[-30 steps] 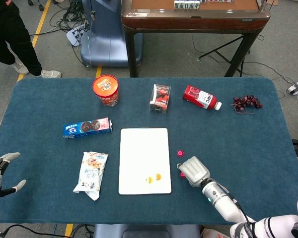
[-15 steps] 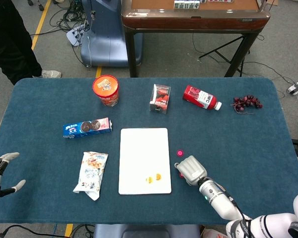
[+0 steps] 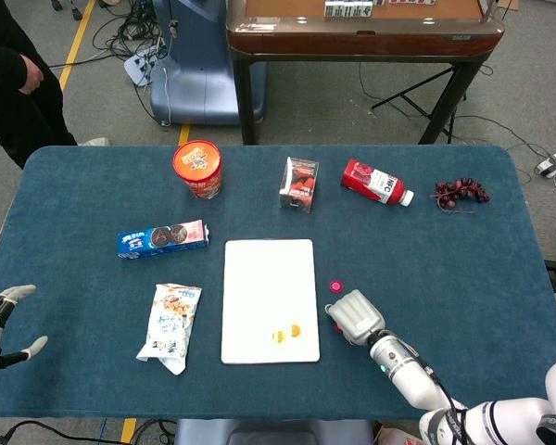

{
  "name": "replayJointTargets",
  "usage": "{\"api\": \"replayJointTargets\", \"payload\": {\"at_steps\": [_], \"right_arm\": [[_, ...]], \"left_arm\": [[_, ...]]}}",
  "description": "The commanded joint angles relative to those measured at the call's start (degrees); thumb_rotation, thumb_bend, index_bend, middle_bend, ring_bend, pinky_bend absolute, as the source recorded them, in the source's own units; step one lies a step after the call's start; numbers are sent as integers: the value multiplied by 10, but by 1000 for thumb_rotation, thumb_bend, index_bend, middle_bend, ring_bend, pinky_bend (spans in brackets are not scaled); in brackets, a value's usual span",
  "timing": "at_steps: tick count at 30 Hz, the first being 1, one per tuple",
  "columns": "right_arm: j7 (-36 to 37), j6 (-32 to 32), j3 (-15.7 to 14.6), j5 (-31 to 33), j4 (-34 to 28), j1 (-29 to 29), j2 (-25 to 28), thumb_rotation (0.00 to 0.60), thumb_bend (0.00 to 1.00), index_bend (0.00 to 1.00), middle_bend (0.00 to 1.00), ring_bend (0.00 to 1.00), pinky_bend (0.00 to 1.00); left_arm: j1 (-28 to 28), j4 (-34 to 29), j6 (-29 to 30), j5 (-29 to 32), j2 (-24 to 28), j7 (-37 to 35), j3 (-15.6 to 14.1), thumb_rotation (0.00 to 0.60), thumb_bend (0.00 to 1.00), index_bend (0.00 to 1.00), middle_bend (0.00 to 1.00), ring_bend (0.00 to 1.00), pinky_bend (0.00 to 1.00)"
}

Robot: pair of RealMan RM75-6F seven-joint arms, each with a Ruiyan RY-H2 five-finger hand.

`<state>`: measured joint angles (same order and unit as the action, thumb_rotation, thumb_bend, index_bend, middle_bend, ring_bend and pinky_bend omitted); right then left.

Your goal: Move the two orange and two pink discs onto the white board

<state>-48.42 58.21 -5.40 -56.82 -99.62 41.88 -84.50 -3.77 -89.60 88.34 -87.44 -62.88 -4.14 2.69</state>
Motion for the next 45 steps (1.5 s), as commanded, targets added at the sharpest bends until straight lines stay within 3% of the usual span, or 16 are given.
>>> {"api": "replayJointTargets", "payload": {"at_steps": [1,13,22,30,38,45], "right_arm": [[1,0,0,-1,0,-1,1,600,277,505,1000,1000,1000],[9,4,11,-12,-11,-1,8,600,278,520,1000,1000,1000],[-26,3,67,37,-6,36,-17,600,277,520,1000,1000,1000],[-41,-13,104,87,48,77,-63,600,278,523,1000,1000,1000],[-19,-31,125,90,119,107,-114,600,262,523,1000,1000,1000],[-8,-38,131,90,158,121,-141,600,177,492,1000,1000,1000]], "left_arm": [[0,0,0,0,0,0,0,600,67,280,263,309,534],[-1,0,-2,-1,-1,4,-1,600,67,280,263,308,534],[-1,0,-1,0,-1,4,0,600,67,280,263,309,534],[1,1,1,2,1,-5,1,600,67,280,263,309,534],[2,1,4,2,3,-8,2,600,67,281,263,309,534],[3,2,5,4,5,-15,3,600,67,281,263,308,534]]}}
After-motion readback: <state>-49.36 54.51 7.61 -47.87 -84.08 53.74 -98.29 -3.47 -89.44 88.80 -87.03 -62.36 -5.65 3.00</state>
